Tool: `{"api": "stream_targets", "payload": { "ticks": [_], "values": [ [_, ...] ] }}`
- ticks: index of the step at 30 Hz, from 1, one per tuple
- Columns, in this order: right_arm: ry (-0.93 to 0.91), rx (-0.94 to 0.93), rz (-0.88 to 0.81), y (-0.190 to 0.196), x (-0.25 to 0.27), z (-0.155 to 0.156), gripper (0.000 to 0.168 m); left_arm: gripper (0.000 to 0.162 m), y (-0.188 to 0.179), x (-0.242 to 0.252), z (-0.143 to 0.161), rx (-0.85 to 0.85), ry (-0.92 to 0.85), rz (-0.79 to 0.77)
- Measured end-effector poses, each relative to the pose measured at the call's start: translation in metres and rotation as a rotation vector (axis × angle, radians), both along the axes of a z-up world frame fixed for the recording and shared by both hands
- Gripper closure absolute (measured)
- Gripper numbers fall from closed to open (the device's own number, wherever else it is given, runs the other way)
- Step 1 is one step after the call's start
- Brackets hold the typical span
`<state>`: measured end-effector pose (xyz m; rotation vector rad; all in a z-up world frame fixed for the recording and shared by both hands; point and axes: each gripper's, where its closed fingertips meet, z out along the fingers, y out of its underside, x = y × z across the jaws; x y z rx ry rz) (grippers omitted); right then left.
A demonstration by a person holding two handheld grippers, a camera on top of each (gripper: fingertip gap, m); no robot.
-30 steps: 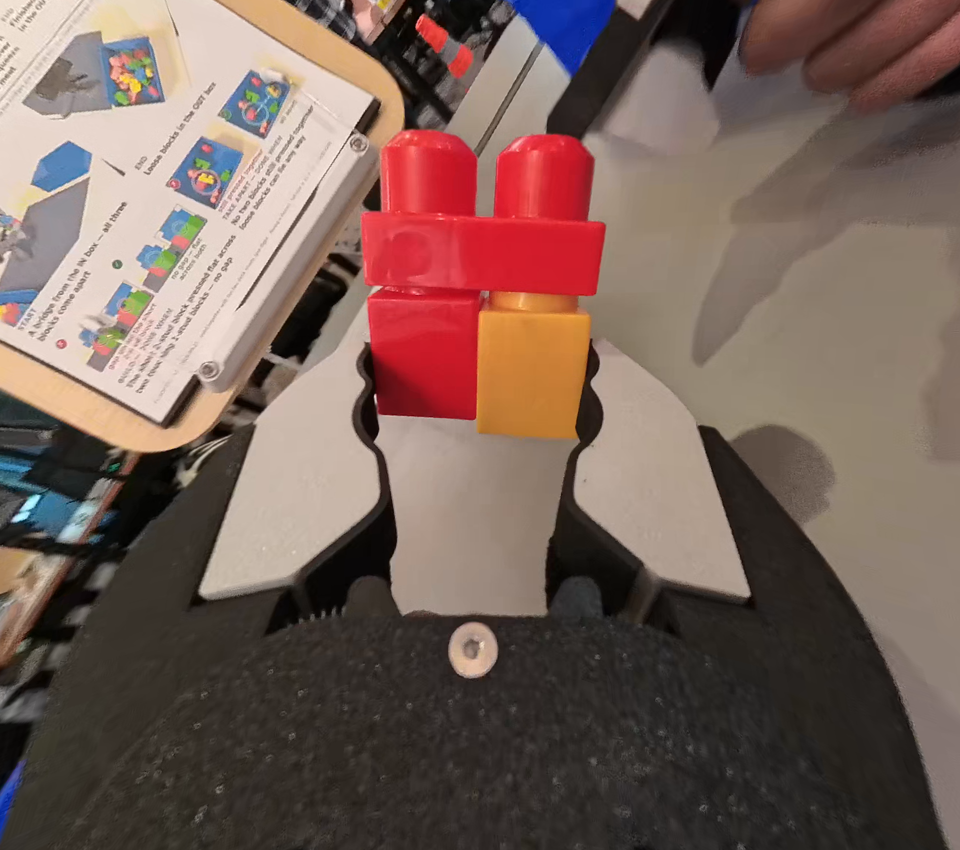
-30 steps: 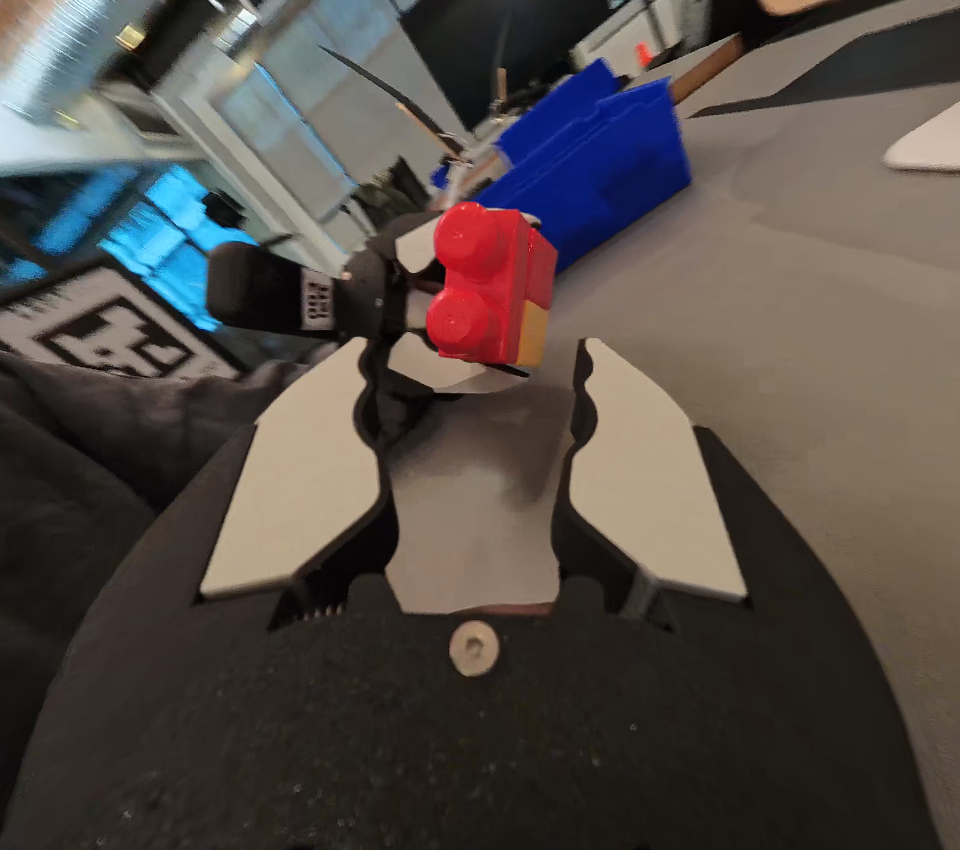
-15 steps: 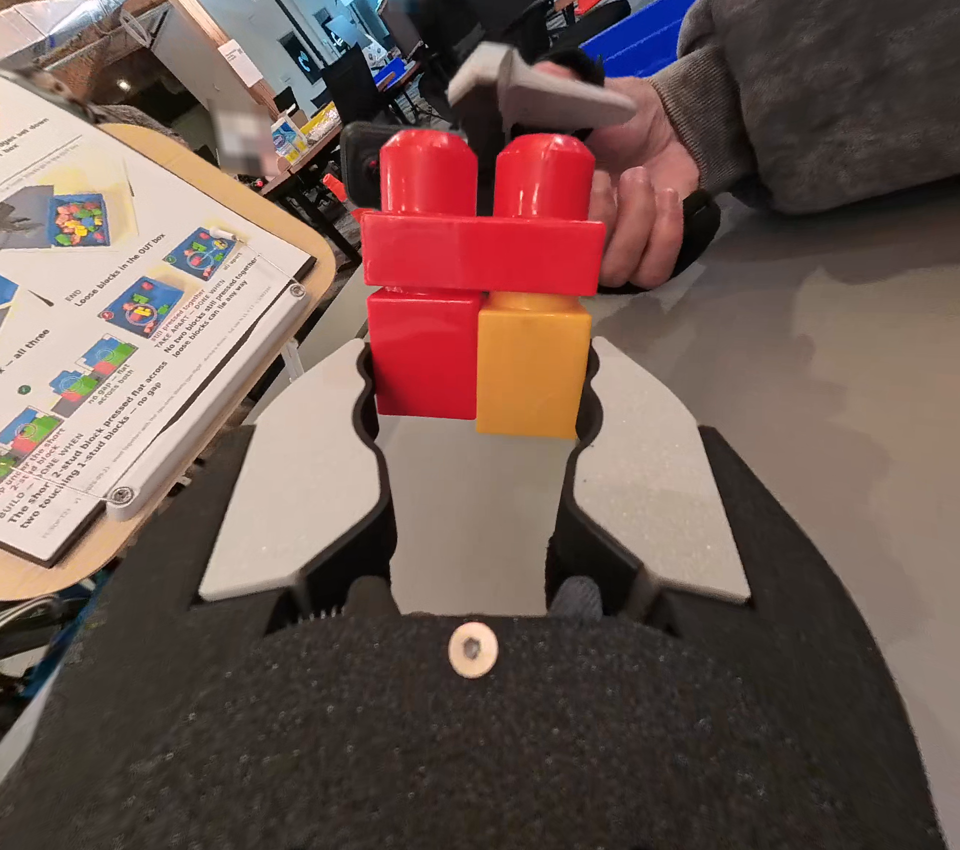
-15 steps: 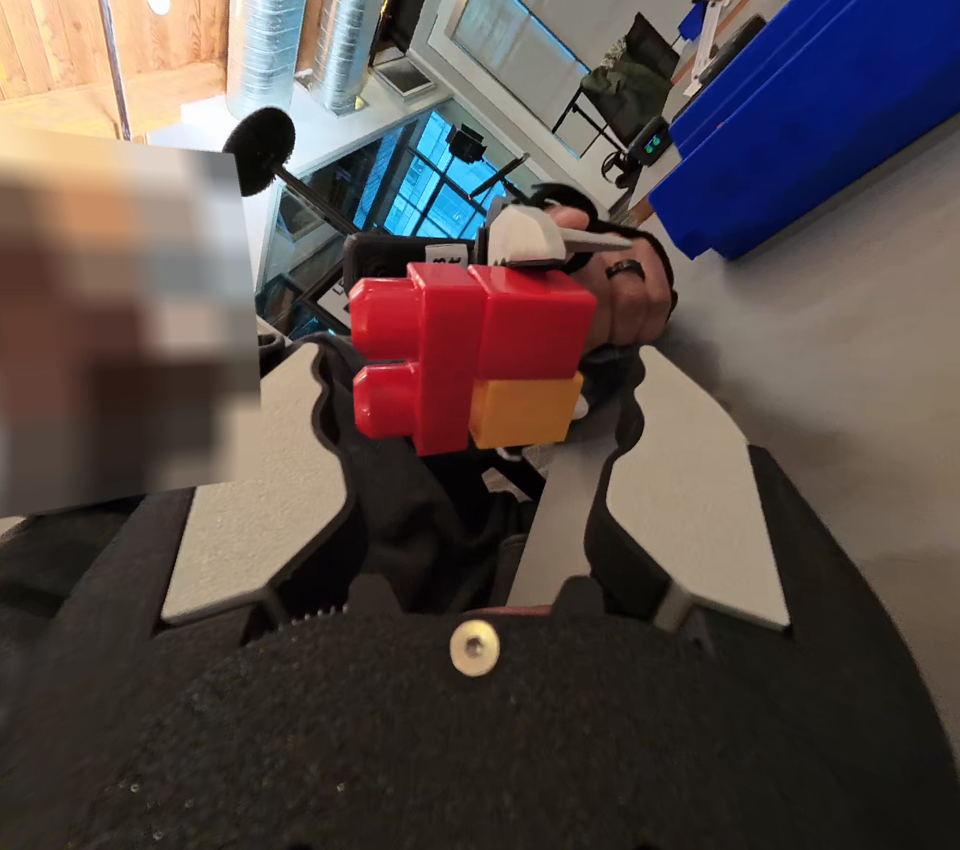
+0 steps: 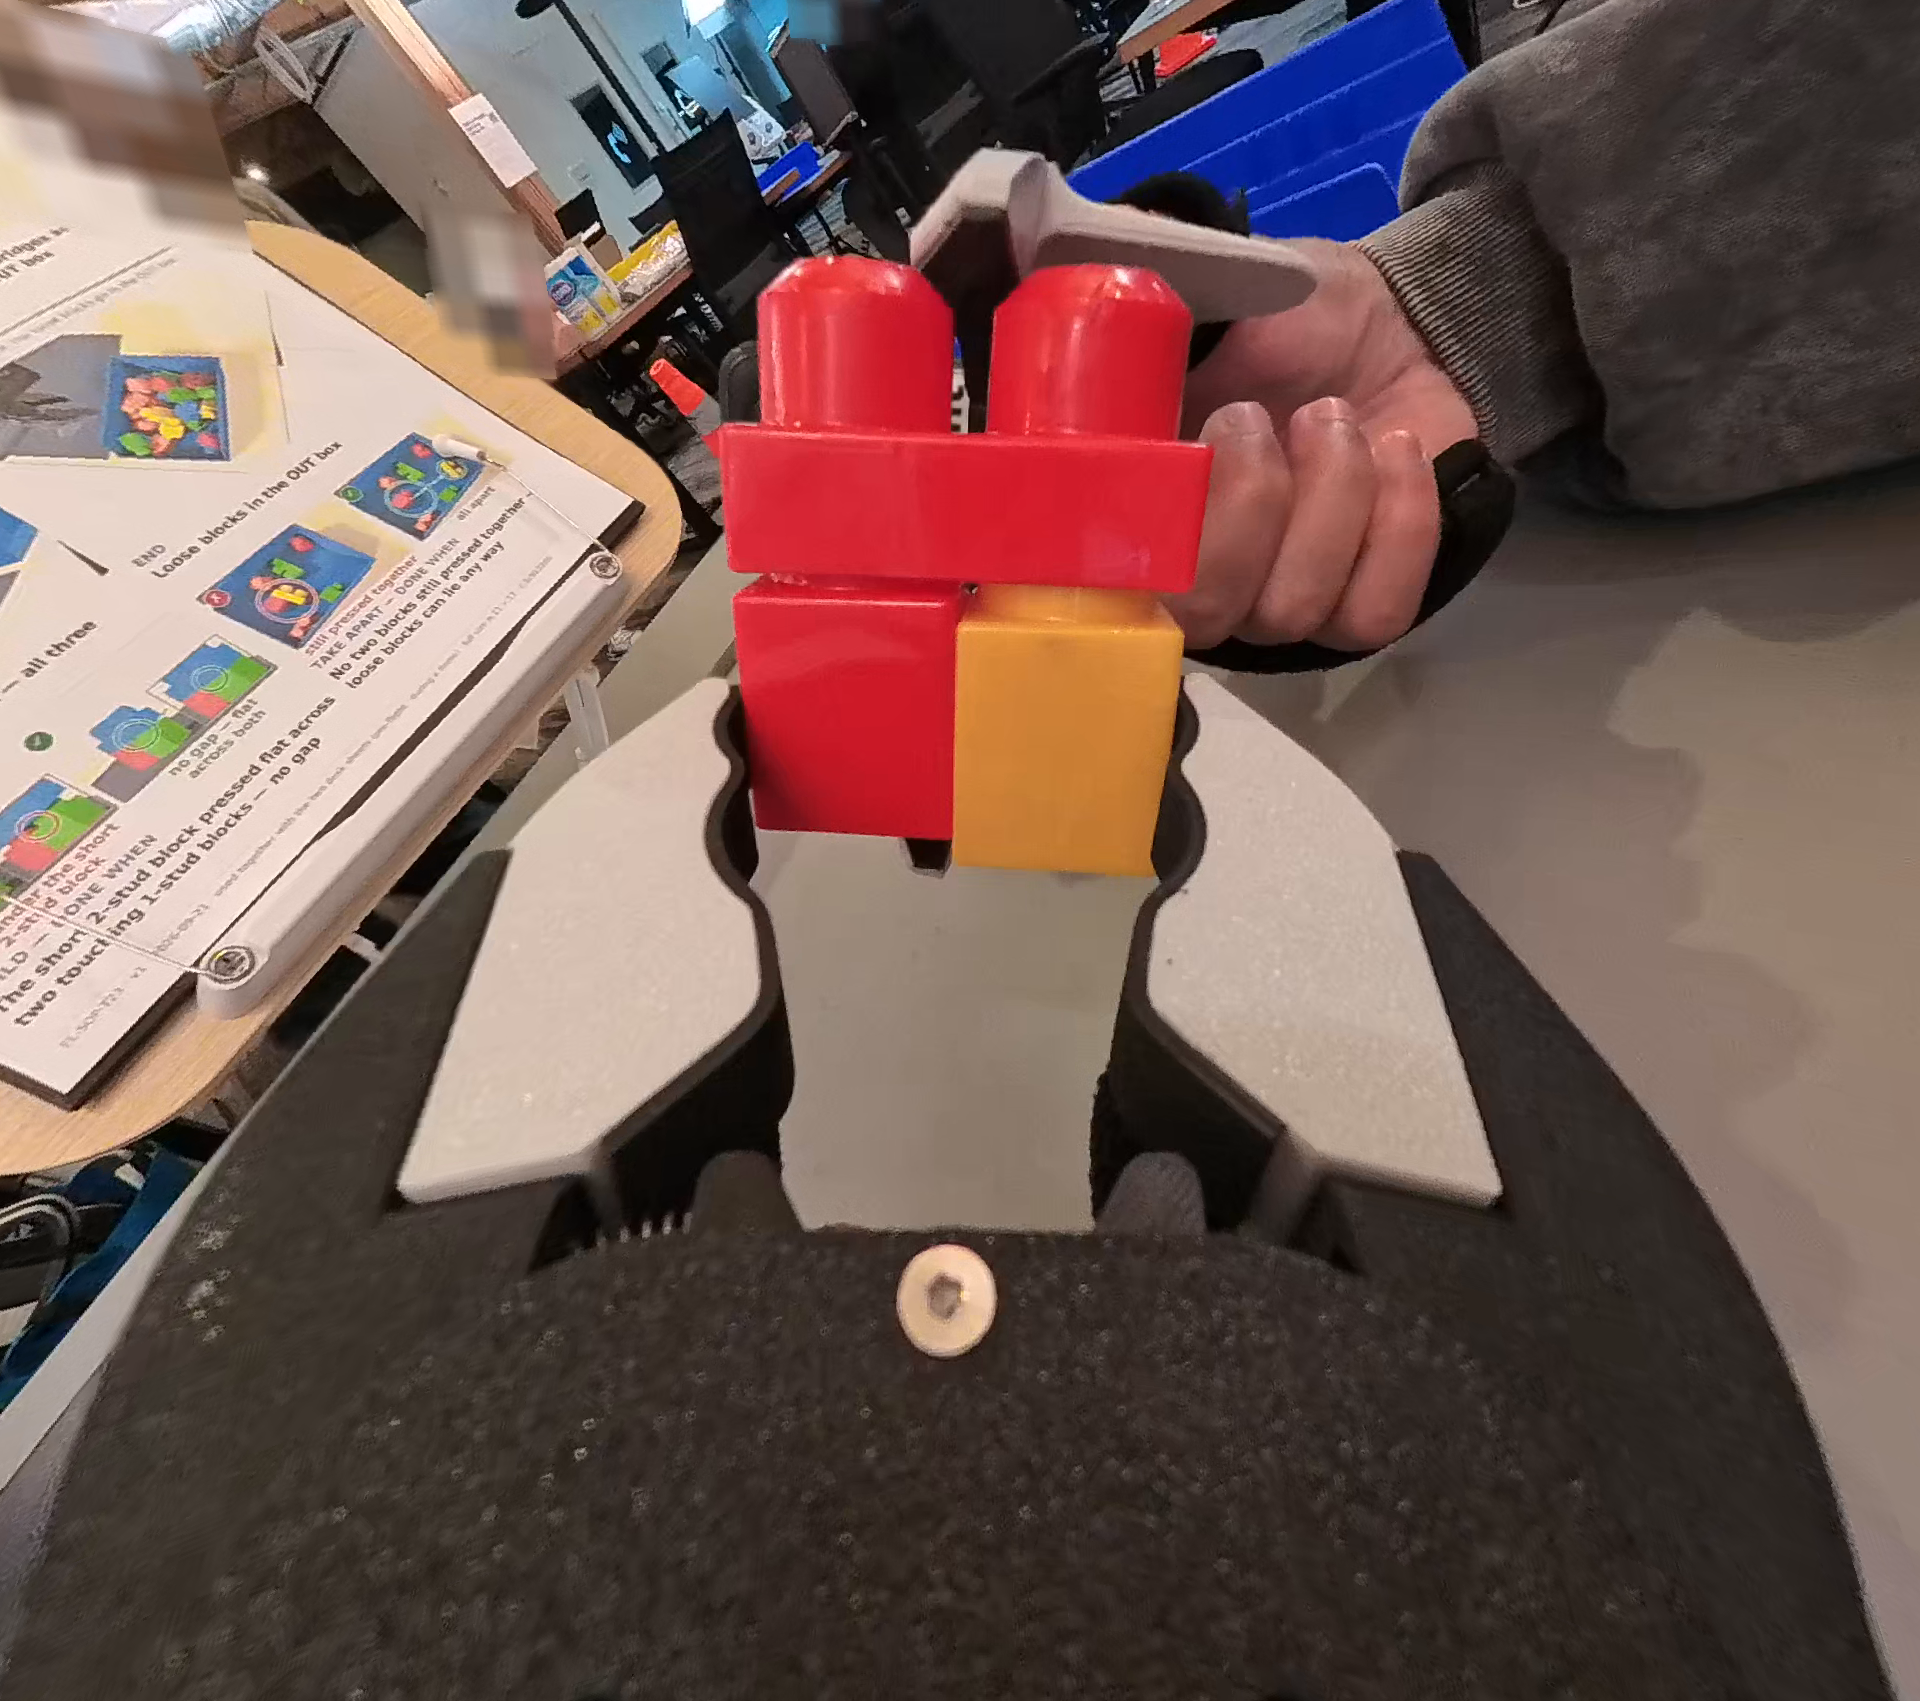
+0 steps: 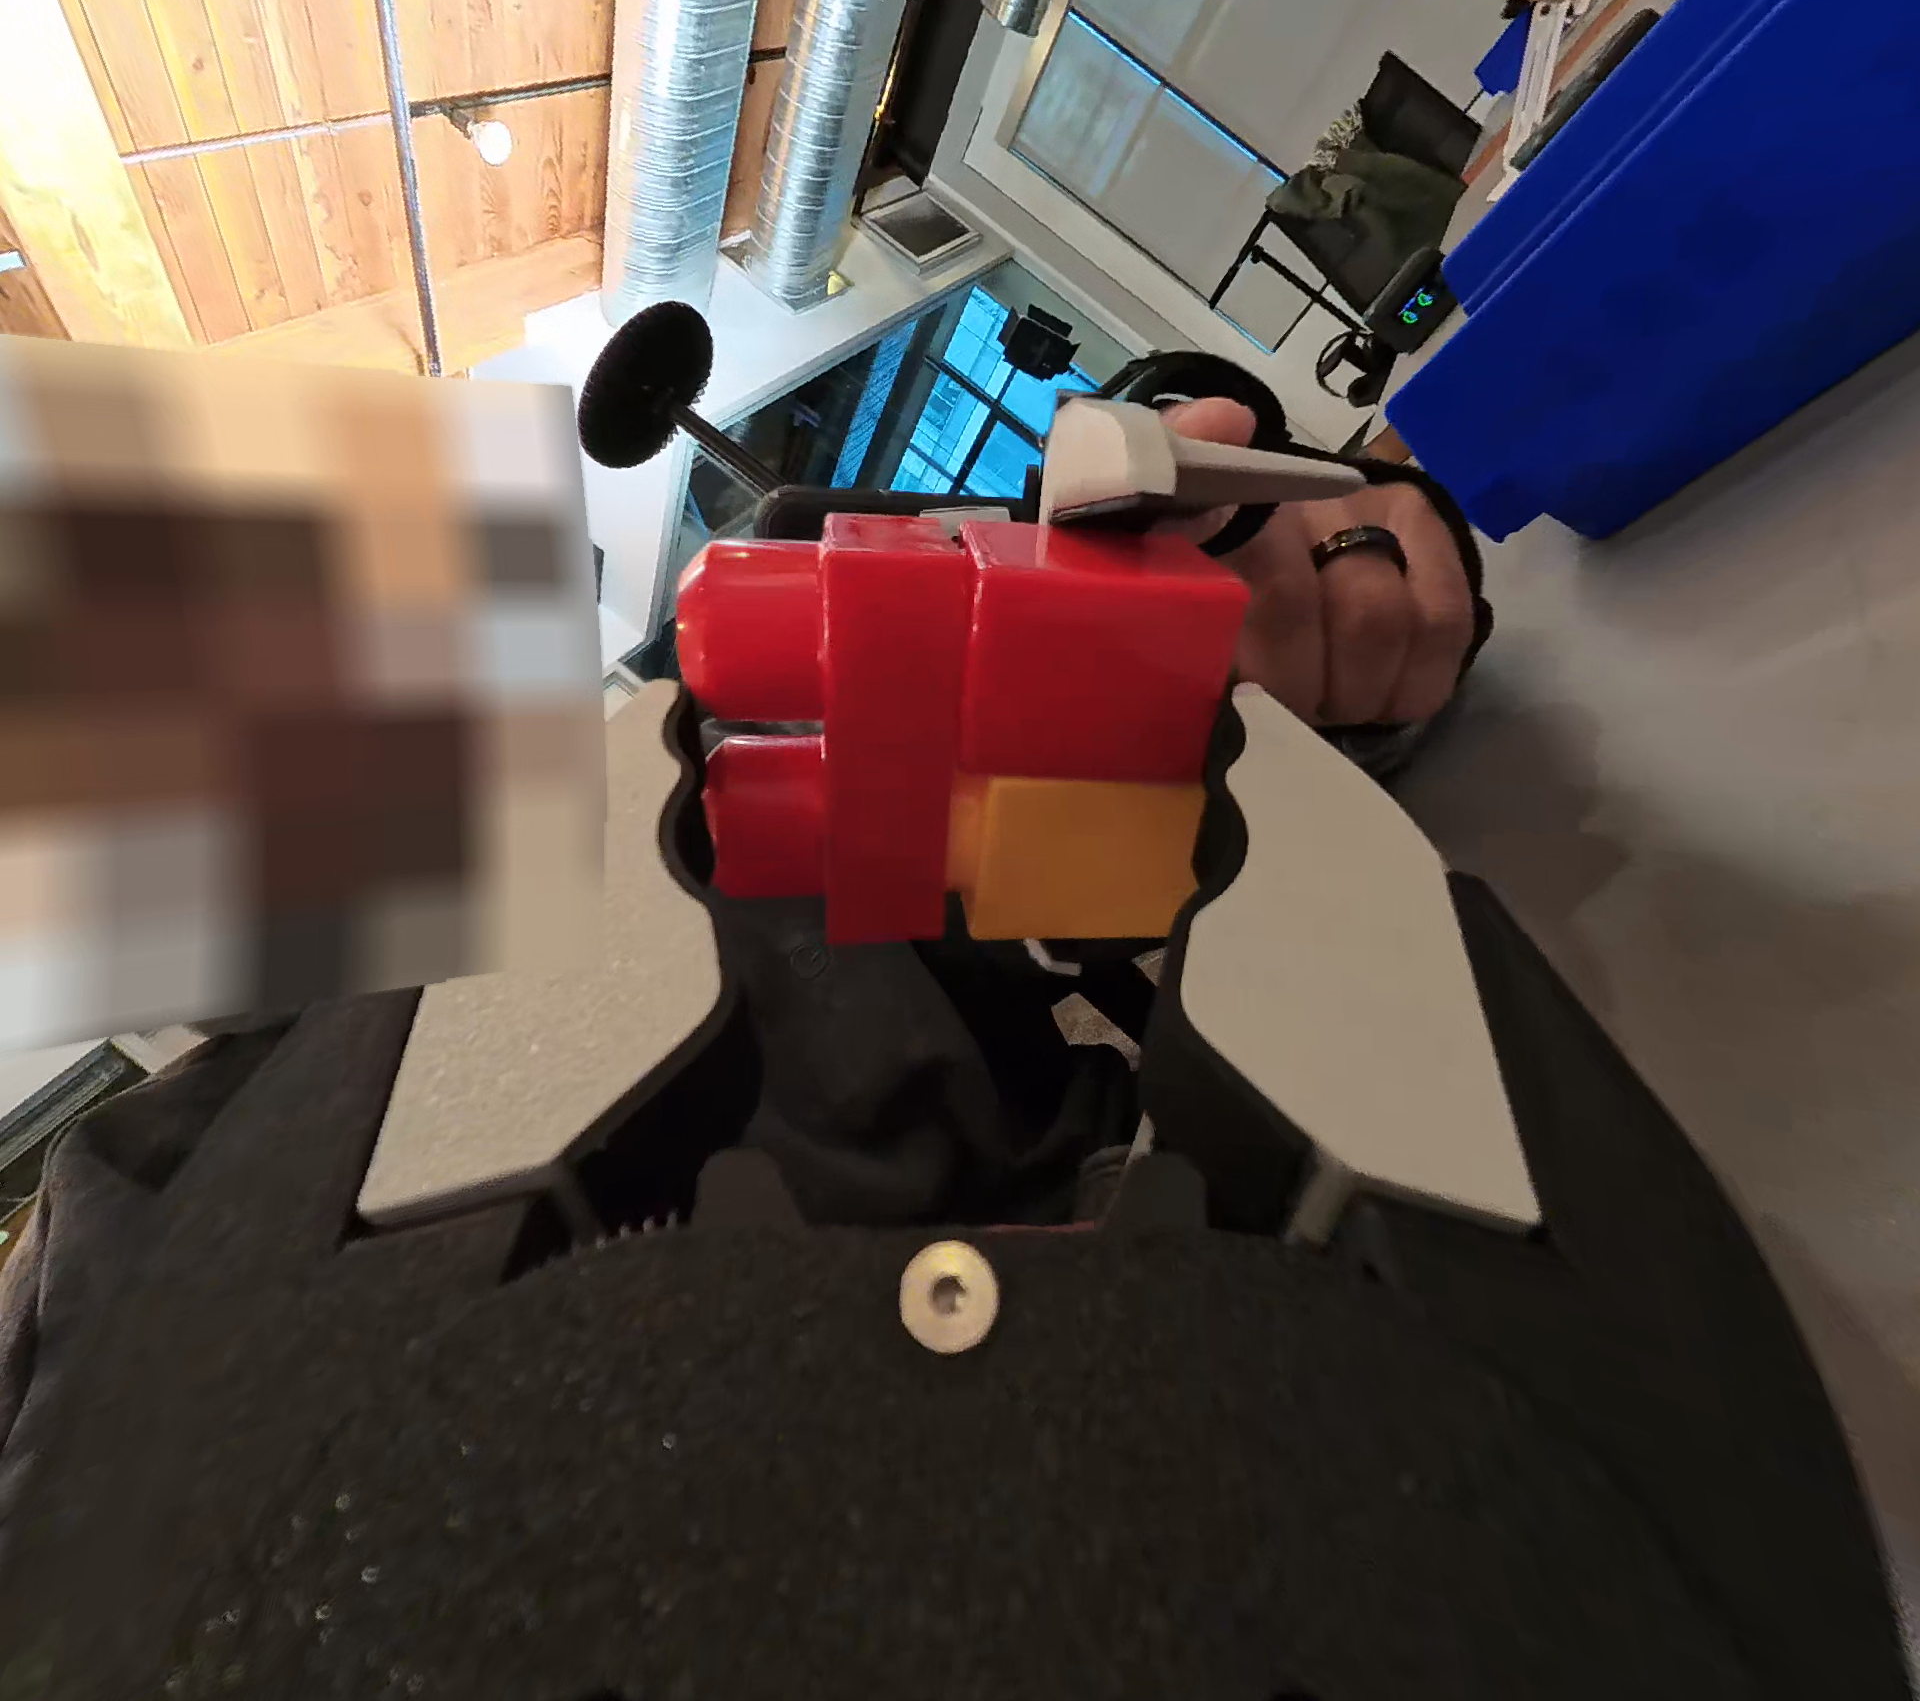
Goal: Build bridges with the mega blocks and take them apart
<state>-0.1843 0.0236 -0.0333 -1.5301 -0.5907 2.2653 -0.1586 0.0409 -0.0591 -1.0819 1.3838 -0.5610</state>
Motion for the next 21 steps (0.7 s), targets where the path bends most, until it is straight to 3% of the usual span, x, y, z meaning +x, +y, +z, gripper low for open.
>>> {"api": "stream_targets", "payload": {
  "ticks": [21],
  "values": [
    [-0.139,-0.094,-0.184,0.013,-0.003,-0.019,0.076,0.087,0.010,0.001,-0.023,-0.101,0.060,-0.023]
  ]
}}
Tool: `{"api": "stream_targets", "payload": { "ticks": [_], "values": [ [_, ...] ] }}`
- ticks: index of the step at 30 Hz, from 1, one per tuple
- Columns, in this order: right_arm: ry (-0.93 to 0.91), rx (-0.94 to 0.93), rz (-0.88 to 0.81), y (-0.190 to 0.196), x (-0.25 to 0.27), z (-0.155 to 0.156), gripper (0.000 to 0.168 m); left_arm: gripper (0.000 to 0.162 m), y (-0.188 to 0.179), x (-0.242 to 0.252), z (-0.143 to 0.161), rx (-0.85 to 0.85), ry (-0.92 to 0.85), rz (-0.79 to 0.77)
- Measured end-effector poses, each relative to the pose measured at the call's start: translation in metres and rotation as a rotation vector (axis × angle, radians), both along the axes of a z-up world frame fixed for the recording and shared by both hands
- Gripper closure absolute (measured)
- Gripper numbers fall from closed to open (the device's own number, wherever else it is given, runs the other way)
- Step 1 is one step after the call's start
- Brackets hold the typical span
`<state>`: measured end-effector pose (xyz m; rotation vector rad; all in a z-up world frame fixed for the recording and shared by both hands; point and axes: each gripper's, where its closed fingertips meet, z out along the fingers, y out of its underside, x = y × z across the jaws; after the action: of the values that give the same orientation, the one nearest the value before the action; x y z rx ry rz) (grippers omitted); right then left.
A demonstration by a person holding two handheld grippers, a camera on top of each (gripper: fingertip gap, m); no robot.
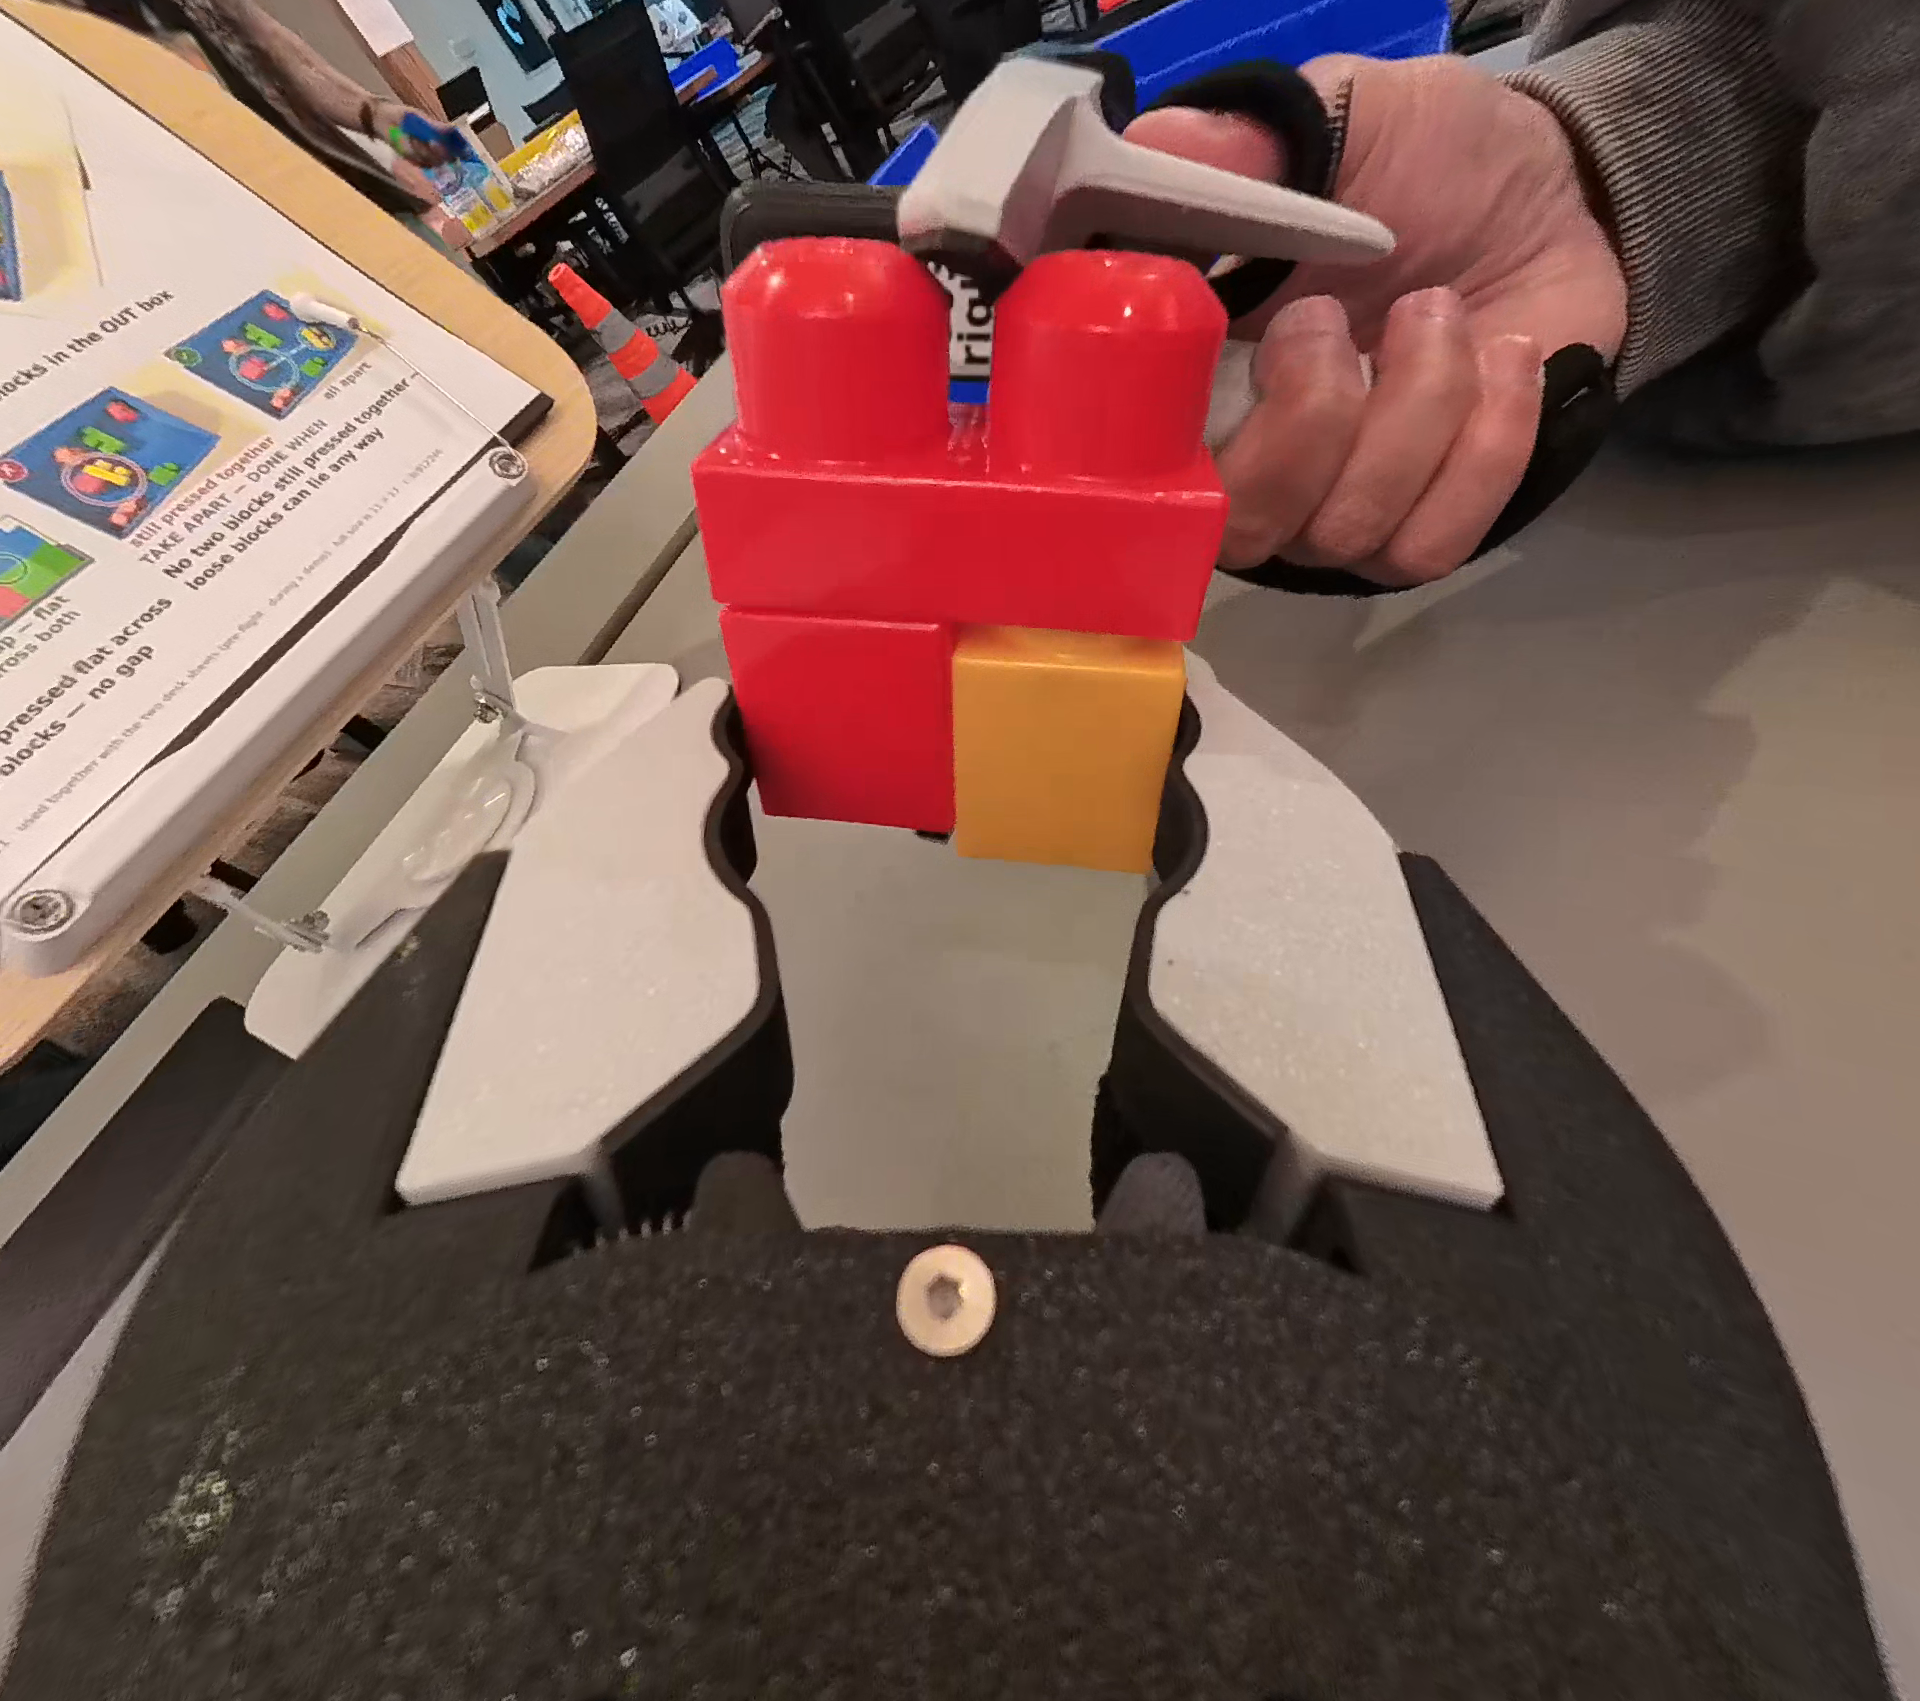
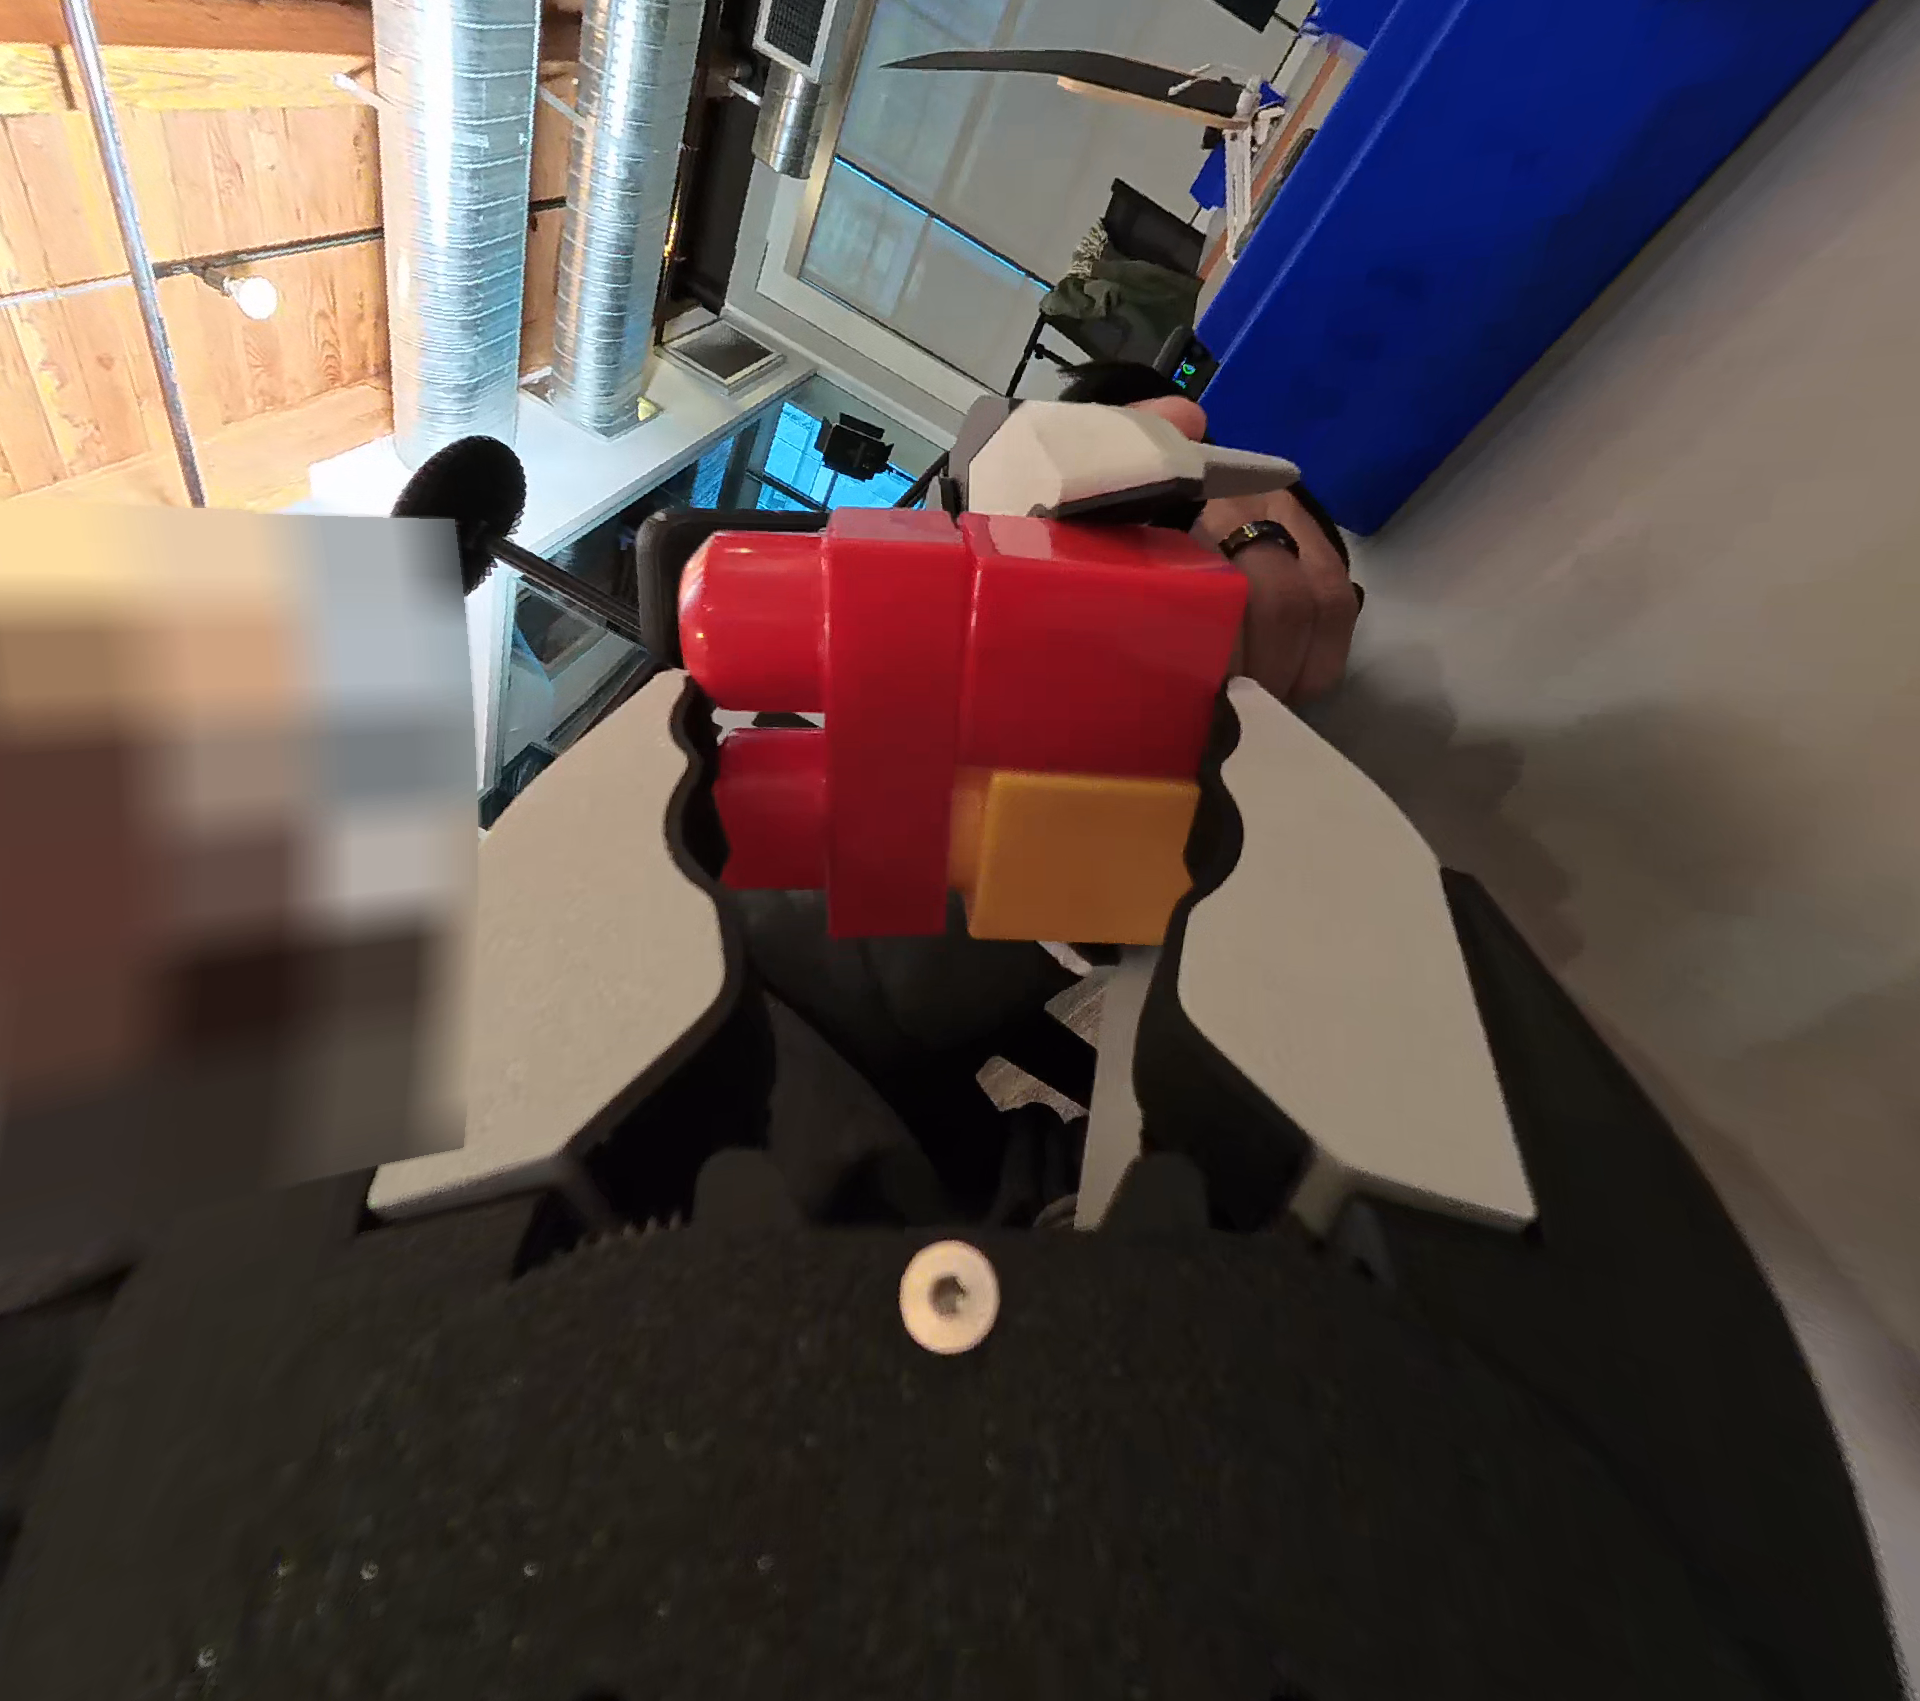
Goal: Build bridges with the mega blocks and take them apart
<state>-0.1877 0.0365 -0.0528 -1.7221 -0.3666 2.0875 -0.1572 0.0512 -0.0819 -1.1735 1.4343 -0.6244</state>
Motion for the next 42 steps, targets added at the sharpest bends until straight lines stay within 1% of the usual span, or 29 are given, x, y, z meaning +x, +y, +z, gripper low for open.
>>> {"api": "stream_targets", "payload": {
  "ticks": [3,4,5,8,10,11,15,17,19,21,22,23,30,36,40,42],
  "values": [
    [-0.002,-0.013,0.002,0.000,0.000,-0.001,0.076,0.087,-0.001,-0.001,0.000,-0.009,0.005,-0.009],
    [-0.006,-0.005,0.002,-0.001,-0.001,0.000,0.078,0.087,-0.002,-0.001,0.000,-0.002,0.006,-0.013],
    [-0.001,-0.001,0.011,-0.003,-0.001,0.001,0.075,0.087,-0.004,-0.002,0.002,0.006,0.004,-0.024],
    [0.022,-0.007,0.056,-0.011,0.000,0.004,0.075,0.087,-0.011,-0.002,0.004,0.013,-0.001,-0.051],
    [0.015,-0.013,0.063,-0.012,0.003,0.002,0.074,0.086,-0.013,-0.002,0.002,0.044,0.013,-0.045],
    [0.018,-0.022,0.058,-0.010,0.005,0.002,0.077,0.087,-0.012,-0.002,0.002,0.068,0.017,-0.034],
    [0.018,-0.015,0.074,-0.014,0.011,0.000,0.070,0.087,-0.010,-0.004,0.008,0.072,-0.011,-0.018],
    [0.021,-0.003,0.069,-0.015,0.008,-0.001,0.066,0.087,-0.011,-0.005,0.011,0.049,-0.030,-0.027],
    [0.050,0.010,0.107,-0.022,0.003,0.003,0.062,0.087,-0.010,-0.005,0.011,0.037,-0.034,-0.029],
    [0.010,0.026,0.120,-0.025,-0.006,-0.002,0.066,0.087,-0.009,-0.004,0.007,0.053,-0.016,-0.020],
    [0.010,0.018,0.119,-0.024,-0.008,-0.003,0.063,0.087,-0.009,-0.003,0.005,0.061,-0.012,-0.016],
    [0.015,0.012,0.121,-0.023,-0.009,-0.004,0.065,0.087,-0.009,-0.003,0.005,0.064,-0.009,-0.015],
    [0.002,0.036,0.086,-0.019,-0.010,-0.006,0.070,0.086,-0.006,-0.006,0.003,0.062,-0.006,0.001],
    [-0.013,0.054,0.078,-0.020,-0.008,-0.010,0.070,0.086,-0.006,-0.004,-0.001,0.065,0.002,-0.004],
    [0.021,0.037,0.093,-0.022,-0.008,-0.007,0.071,0.086,-0.008,-0.003,0.001,0.062,-0.012,-0.016],
    [0.083,0.008,0.124,-0.026,-0.007,-0.002,0.071,0.086,-0.013,-0.003,0.006,0.052,-0.038,-0.035]
  ]
}}
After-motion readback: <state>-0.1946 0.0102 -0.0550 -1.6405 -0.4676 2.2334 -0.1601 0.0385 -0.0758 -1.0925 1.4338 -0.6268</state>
